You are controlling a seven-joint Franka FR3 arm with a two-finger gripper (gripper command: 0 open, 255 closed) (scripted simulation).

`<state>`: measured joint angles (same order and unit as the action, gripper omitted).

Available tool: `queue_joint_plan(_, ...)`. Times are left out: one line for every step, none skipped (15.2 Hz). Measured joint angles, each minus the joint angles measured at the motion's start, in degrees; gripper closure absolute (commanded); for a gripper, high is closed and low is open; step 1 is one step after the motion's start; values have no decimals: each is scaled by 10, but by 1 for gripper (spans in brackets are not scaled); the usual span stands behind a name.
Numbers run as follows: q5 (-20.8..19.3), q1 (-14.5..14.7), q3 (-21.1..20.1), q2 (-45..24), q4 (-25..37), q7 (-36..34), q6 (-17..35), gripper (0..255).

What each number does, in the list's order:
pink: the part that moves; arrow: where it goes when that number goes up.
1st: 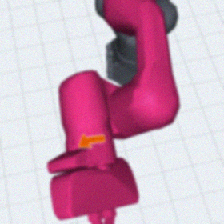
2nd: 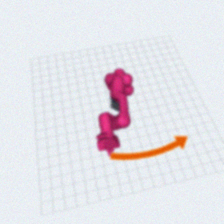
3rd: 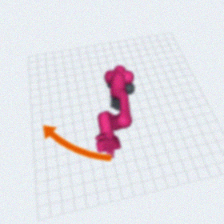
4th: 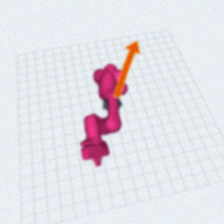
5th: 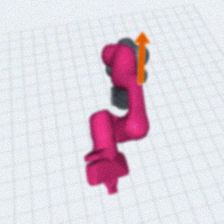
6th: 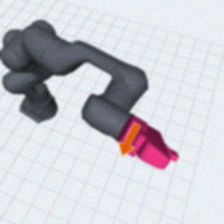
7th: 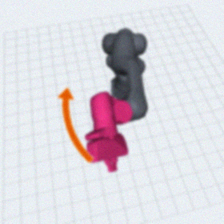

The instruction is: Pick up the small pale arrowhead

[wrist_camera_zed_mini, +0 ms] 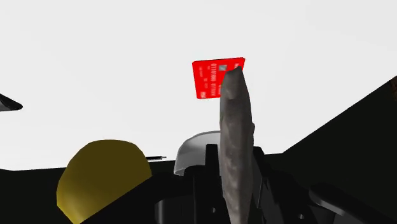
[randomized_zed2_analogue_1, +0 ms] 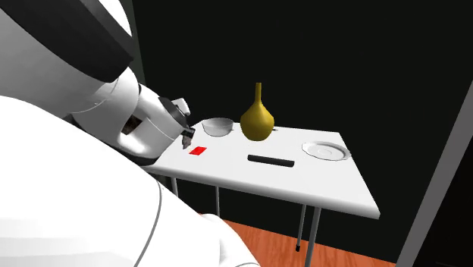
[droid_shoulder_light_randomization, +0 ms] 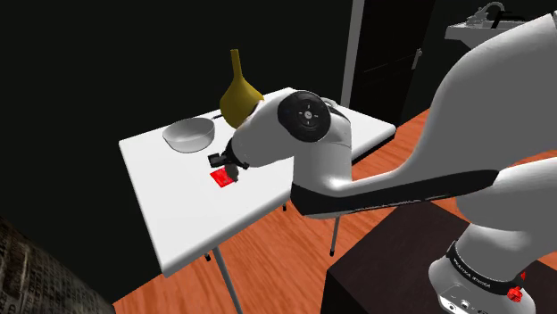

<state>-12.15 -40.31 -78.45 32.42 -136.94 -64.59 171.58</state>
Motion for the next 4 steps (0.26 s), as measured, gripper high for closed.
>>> queue_joint_plan(1, 12, 11, -1, 1, 3, -7, 255)
queue_joint_plan(1, 24, 25, -4, 4, 10, -16, 255)
queue_joint_plan(1, 32, 35, -7, 8, 15, -23, 255)
queue_joint_plan(1, 34, 38, -8, 10, 17, -25, 255)
